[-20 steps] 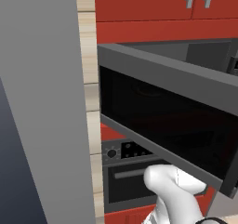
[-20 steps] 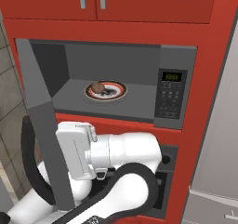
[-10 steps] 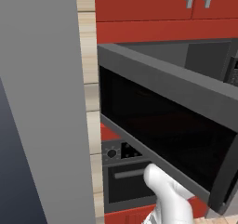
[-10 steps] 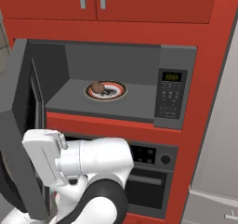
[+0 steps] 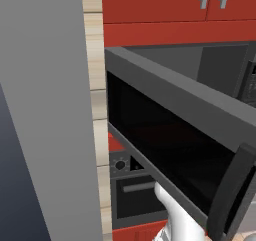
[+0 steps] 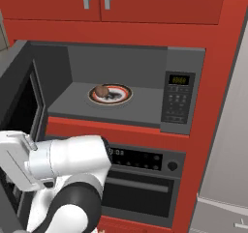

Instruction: Retrieve the reheated potato from the microwave, then place the potato, cheese, and condiment on the cutting board.

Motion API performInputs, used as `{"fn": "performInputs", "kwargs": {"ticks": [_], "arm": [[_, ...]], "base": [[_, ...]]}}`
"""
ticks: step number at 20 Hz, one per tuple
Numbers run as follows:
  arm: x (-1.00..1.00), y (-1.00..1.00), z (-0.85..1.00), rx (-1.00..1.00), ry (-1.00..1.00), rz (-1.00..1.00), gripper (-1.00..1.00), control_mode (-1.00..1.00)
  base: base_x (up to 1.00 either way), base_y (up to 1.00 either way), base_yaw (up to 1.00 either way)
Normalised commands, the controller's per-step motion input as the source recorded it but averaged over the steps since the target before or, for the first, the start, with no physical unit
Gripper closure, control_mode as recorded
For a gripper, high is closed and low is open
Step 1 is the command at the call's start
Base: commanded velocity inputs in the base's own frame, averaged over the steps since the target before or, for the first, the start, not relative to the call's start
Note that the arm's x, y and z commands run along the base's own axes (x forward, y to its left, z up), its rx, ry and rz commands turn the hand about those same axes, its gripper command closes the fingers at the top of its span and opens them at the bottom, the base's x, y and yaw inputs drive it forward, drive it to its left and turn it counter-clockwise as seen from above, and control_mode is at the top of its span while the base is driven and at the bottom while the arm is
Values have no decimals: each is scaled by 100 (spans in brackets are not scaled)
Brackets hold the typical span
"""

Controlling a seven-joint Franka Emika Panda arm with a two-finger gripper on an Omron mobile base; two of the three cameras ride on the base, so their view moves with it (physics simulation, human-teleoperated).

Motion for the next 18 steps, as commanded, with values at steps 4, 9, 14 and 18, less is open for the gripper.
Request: {"fn": "performInputs", "kwargs": {"ticks": [4,9,14,18], "arm": [[-23,63,0,0,-6,0,-100,-100],[-26,65,-4,0,-8,0,-100,-100],[-23,65,-9,0,-8,0,-100,-100],[-16,61,-10,0,-8,0,-100,-100]], "base": [[0,0,0],[0,0,0],[0,0,0],[0,0,0]]}}
